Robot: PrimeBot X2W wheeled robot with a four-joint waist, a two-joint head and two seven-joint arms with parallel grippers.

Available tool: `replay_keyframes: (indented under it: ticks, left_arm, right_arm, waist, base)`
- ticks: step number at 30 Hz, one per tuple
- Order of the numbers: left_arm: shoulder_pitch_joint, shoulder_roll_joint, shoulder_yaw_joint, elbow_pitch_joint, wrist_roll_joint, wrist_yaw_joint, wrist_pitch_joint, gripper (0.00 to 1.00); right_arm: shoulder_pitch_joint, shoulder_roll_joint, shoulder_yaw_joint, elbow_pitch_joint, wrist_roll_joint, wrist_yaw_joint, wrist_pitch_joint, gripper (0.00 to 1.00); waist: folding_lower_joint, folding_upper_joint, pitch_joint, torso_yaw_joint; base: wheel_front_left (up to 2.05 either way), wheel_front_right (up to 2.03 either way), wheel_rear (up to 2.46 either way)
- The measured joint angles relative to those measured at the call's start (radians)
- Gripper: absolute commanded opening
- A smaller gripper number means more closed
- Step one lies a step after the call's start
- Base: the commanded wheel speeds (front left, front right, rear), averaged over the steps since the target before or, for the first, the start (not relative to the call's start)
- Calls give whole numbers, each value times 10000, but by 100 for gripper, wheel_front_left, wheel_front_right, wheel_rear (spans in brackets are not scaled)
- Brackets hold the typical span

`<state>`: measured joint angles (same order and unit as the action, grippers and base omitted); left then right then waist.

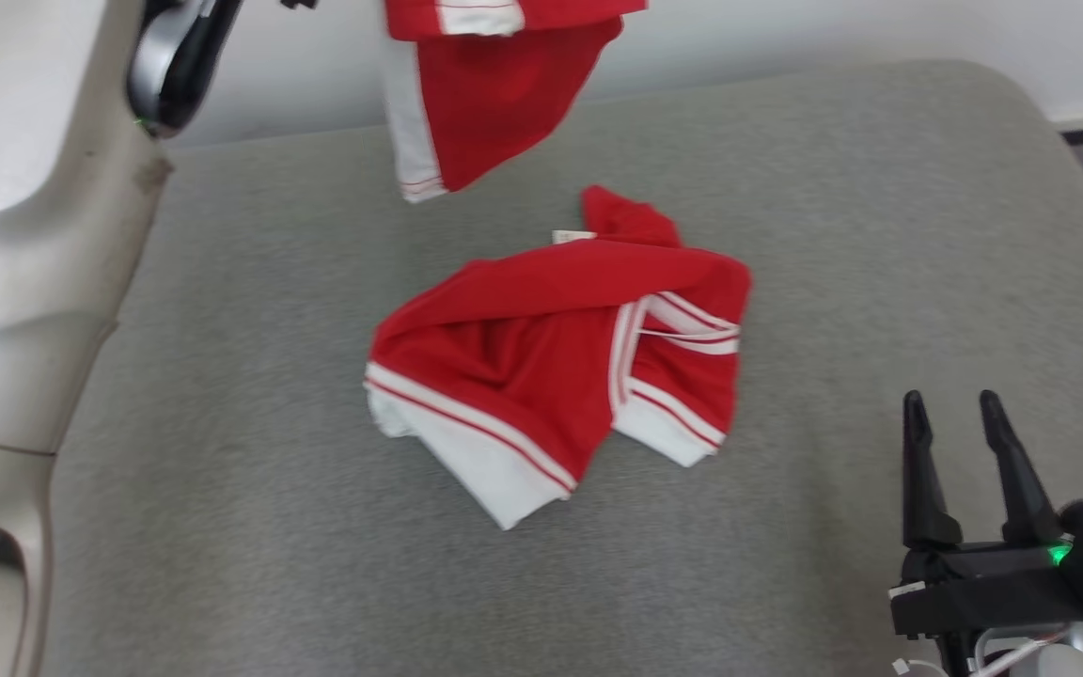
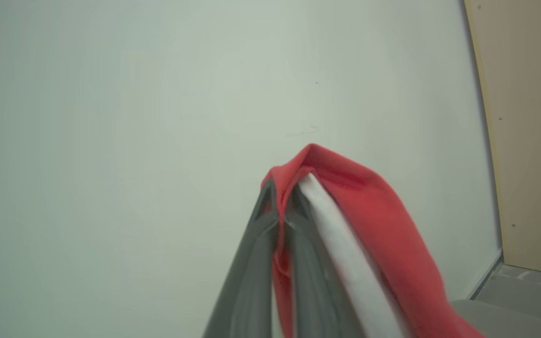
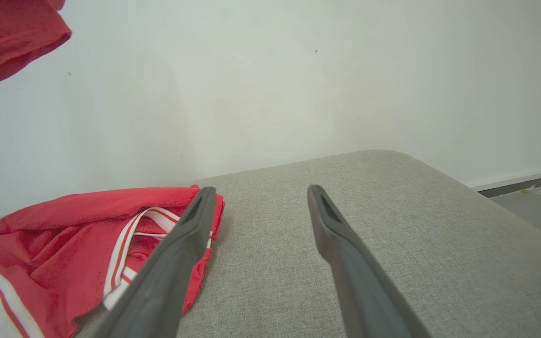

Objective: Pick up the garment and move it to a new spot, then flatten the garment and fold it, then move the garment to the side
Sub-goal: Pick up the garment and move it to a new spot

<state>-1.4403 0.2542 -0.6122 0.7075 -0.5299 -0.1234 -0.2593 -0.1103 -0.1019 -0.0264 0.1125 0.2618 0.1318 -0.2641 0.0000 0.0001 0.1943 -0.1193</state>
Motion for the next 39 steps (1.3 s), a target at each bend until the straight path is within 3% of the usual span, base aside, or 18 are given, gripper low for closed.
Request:
replay_keyframes:
  ticks: [14,21,31,39]
  left_arm:
    - [1508,1127,1285,-351,-276,349,-35,0]
    - [1964,1810,1749,-366,-198,447,-35,0]
    - [2526,2834,2744,-207,-201,723,-36,0]
    - [3567,2416,3271,192,-293,706,-36,0]
  right_arm:
    - [-99,-1032,8,-767,-194,0,0,100]
    - [119,-1507,155,-1498,-320,0,4,100]
    - [288,-1891,117,-2886,-399,0,539,100]
    - [345,-2201,-4,-3741,-527,0,1060,100]
  waist:
    - [-1,-1,289,2957]
    - [0,-1,617,4075]
    - [0,-1,1348,4548]
    - [0,-1,1709,4359]
  base:
    - [0,0,0]
    - [0,0,0]
    - [0,0,0]
    - [0,0,0]
